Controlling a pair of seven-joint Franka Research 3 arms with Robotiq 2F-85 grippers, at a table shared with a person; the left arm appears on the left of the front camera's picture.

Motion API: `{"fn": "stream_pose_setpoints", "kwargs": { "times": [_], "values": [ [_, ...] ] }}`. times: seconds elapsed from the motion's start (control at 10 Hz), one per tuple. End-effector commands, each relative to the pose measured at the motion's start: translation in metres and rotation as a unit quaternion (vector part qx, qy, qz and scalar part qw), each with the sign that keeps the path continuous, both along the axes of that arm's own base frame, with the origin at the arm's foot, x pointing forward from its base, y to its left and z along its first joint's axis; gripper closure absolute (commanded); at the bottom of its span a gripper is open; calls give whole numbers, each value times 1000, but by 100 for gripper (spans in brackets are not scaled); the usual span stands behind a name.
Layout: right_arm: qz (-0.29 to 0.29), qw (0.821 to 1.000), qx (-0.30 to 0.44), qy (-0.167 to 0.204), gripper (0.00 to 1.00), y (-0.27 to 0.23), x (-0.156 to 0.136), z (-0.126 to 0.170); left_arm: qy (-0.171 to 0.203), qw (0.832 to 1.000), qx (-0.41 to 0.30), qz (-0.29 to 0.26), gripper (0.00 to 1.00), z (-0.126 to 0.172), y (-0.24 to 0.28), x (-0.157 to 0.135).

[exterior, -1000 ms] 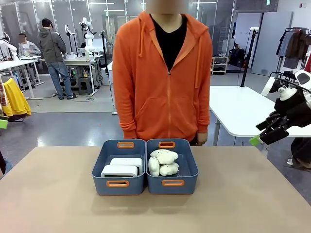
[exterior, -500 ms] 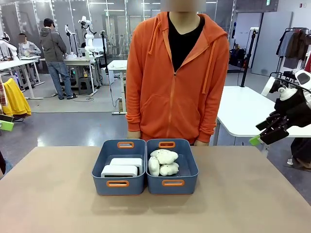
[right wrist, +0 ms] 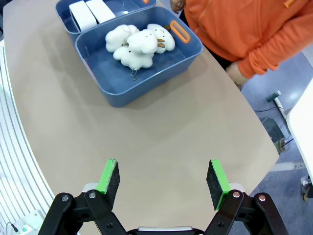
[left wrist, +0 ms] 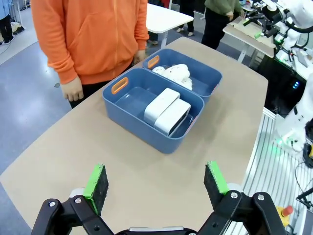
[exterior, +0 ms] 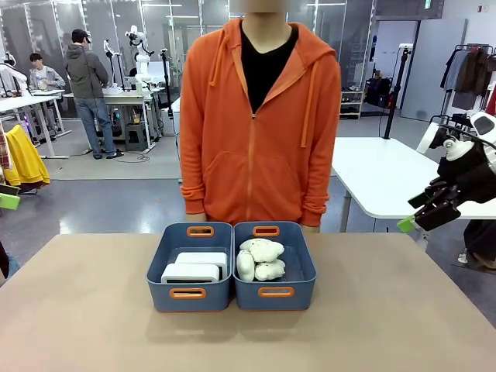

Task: Sort the digital clocks into the basket.
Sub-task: Pick up the Digital clock from the table and place it into the empty Plastic storage basket.

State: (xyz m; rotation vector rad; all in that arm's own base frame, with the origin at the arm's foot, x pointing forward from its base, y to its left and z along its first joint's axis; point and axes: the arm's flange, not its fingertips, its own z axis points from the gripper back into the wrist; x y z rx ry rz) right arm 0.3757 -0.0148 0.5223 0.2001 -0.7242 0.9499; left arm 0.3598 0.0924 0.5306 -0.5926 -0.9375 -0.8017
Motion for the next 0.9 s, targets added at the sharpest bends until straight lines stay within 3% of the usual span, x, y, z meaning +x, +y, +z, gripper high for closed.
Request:
{"fn": "stream_pose_setpoints", "kwargs": {
  "times": [0.0, 0.8],
  "values": [
    [-9, 1000, -1, 5, 10, 3, 2, 2, 0, 1000, -9, -5, 0, -1, -2, 1],
    [-9, 1000, -1, 5, 10, 3, 2, 2, 0, 1000, -9, -5, 0, -1, -2, 1]
  ]
}}
